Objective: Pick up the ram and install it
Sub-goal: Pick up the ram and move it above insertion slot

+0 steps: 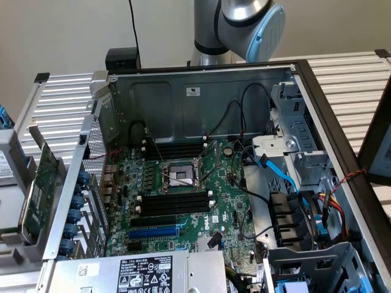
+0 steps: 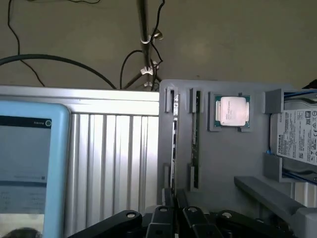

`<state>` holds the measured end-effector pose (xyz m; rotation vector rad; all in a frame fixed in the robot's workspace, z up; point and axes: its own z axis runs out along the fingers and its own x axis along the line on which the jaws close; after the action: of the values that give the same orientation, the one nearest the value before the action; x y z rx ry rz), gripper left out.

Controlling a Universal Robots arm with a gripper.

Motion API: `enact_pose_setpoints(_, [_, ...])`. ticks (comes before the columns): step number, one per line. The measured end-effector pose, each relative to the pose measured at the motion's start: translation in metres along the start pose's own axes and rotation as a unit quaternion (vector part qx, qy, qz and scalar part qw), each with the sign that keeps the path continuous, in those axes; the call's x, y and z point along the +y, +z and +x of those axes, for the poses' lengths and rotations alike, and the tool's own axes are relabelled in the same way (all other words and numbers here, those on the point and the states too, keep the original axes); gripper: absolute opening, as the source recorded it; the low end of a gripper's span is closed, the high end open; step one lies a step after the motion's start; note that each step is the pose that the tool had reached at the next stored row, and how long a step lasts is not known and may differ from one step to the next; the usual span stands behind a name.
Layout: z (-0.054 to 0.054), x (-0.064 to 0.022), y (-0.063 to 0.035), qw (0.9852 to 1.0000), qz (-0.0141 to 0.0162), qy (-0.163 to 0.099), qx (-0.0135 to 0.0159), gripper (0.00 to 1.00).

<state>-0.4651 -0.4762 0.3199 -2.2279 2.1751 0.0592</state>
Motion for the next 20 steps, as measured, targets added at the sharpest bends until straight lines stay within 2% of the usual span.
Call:
enact_pose_setpoints(7, [0.001,-0.0181,-0.0261,1.0000,-0.0035,-0.004,-0.0003,0.14])
enact_pose_setpoints(12, [0.002,-0.0305,-0.0406,0.9999,-0.0090,-0.006,-0.0004,0.14])
enact_pose_setpoints(16, [0.003,-0.0421,-0.0500,0.9999,-0.0130,-0.008,-0.0005,0.14])
enact_pose_setpoints(20, [0.003,-0.0574,-0.0530,0.9998,-0.0162,-0.008,0.0003,0.14])
